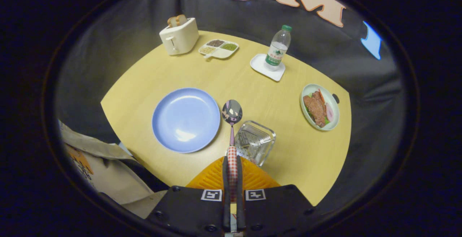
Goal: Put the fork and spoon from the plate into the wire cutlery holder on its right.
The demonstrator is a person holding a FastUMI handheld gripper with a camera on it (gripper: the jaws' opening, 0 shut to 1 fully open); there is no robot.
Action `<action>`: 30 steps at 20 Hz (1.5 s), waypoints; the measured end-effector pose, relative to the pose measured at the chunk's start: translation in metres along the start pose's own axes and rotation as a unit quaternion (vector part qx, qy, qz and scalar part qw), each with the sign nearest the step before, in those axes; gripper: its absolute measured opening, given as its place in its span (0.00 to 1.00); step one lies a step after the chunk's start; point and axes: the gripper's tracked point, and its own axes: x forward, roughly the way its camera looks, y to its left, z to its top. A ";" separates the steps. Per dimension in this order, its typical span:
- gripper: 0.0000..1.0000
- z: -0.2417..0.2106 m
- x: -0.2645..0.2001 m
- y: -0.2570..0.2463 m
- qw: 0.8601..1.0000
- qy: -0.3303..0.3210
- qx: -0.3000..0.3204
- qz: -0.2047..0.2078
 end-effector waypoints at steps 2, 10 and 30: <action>0.10 -0.005 -0.007 -0.009 1.000 0.013 -0.012 0.001; 0.10 -0.032 -0.010 -0.030 0.995 0.090 -0.052 0.011; 0.17 -0.013 0.002 -0.034 0.982 0.177 -0.059 0.032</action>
